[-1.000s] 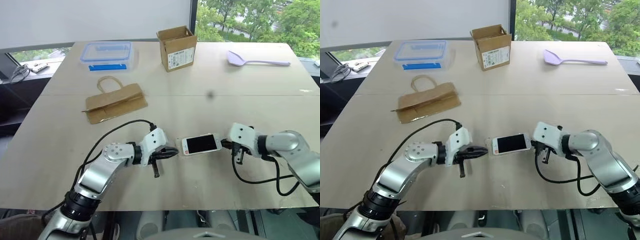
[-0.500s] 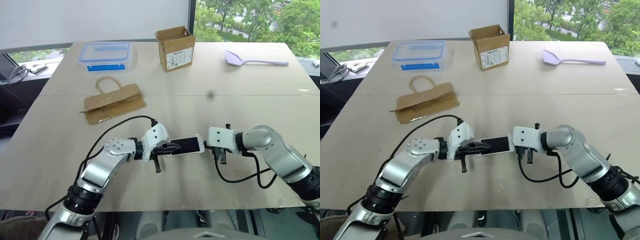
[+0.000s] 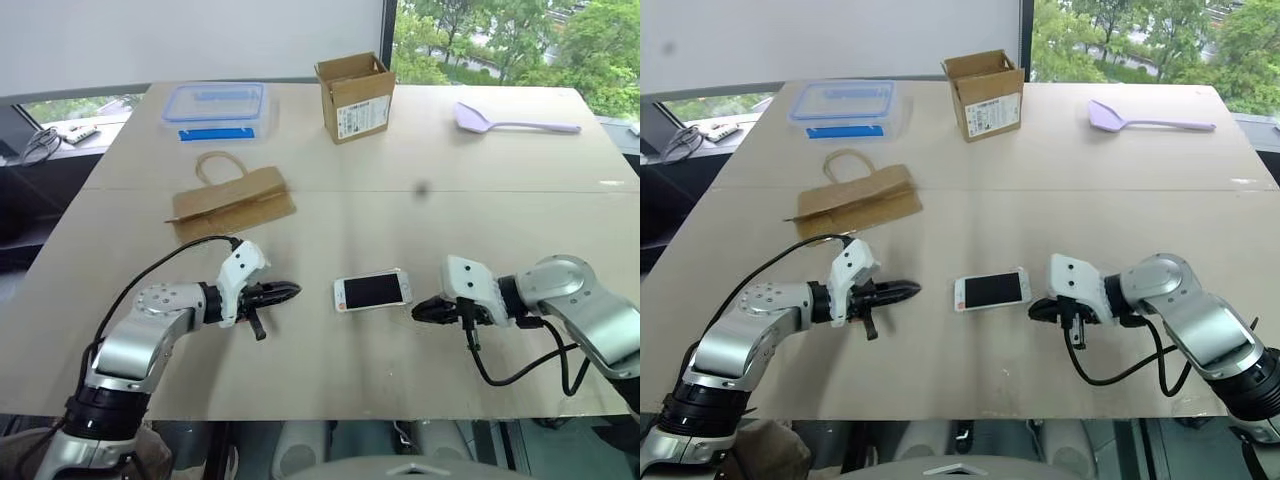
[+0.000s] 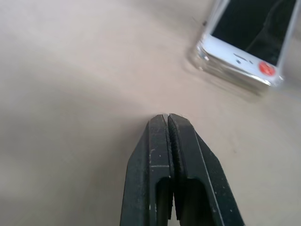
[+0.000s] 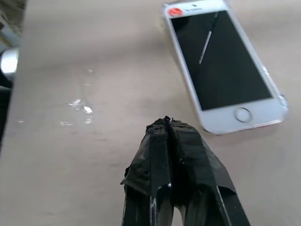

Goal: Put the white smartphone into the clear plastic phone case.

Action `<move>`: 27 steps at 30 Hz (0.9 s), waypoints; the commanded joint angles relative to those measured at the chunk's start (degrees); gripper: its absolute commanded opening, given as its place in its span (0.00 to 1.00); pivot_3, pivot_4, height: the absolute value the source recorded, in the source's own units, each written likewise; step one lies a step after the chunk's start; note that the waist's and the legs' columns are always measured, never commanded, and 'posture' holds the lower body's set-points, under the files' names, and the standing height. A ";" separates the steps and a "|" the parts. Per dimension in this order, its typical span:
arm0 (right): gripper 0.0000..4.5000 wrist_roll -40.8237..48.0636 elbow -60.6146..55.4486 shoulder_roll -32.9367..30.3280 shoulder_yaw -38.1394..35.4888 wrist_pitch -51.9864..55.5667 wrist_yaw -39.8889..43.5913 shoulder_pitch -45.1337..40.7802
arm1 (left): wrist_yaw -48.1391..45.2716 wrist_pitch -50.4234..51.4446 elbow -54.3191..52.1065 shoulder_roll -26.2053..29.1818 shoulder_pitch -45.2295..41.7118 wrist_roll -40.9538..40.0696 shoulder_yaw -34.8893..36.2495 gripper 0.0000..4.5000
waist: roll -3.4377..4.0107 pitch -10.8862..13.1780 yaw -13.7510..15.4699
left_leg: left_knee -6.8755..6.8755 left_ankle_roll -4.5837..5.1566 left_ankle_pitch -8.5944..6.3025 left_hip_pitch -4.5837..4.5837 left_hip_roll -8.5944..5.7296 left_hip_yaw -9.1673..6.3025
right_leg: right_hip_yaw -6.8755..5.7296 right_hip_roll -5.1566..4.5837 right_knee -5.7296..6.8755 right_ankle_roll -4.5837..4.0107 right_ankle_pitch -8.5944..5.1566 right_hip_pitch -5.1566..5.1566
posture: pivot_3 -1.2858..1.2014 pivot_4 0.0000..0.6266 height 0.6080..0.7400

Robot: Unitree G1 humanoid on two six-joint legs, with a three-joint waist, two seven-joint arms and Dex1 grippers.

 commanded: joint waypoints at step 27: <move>0.00 -3.83 9.98 3.05 -1.92 -3.84 -7.27 -6.96 | 2.31 -1.16 -3.31 -3.71 -1.07 1.82 -7.70 0.02 | -0.01 -0.01 0.16 | 0.52 0.00 0.00 -0.02 -0.06 0.01 | 0.02 -0.09 0.39 -0.03 0.02 0.08 | 0.52 0.24 1.00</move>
